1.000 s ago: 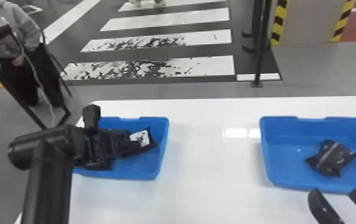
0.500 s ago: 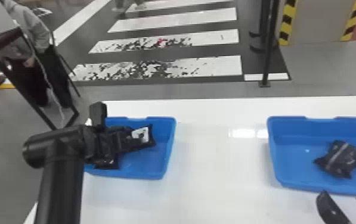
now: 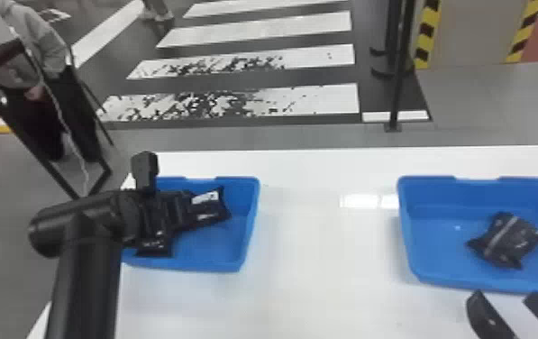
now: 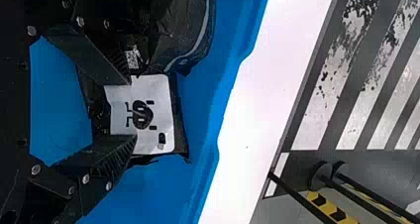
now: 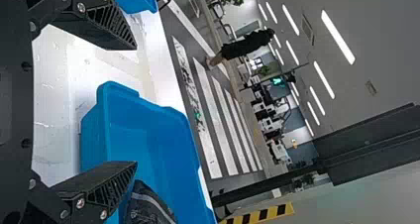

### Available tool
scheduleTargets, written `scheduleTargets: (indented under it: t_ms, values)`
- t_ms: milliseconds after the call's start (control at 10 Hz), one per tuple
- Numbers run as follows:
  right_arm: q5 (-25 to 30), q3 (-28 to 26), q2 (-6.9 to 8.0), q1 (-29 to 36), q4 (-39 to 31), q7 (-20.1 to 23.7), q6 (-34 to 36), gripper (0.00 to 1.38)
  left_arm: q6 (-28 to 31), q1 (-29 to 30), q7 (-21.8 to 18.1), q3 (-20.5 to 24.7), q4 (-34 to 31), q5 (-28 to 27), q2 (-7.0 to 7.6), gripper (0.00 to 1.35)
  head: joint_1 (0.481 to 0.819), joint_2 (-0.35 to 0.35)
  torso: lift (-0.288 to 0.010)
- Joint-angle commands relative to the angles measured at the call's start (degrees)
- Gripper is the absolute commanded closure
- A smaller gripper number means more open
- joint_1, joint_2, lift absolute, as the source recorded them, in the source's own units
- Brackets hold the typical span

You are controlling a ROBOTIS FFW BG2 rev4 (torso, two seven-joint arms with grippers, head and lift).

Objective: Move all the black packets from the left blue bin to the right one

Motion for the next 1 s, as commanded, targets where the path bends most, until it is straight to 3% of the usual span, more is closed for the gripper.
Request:
scheduleTargets:
  t_ms: [0,400,600,900]
  values:
    - [-0.48,0.0,0.0,0.0,0.19,0.1,0.42,0.21,-0.16,0.05,0.0,-0.02,-0.3,0.73,0.01,0.15,0.695,0.227,-0.138]
    - [-0.93,0.11,-0.09,0.0,0.19,0.36,1.4,0.22,10.25,1.88,2.02,-1.17,-12.12,-3.84,-0.43,0.15,0.695,0.224,-0.138]
    - [-1.28,0.46,-0.18,-0.42,0.75,0.63,2.11,0.22,11.66,1.46,4.13,-0.37,-12.4,-4.75,-0.43,0.15,0.695,0.245,-0.138]
    - [-1.85,0.46,-0.27,-0.56,1.45,0.8,2.67,0.23,10.95,-1.77,5.71,-1.74,-6.07,-5.21,-0.17,0.15,0.695,0.272,-0.138]
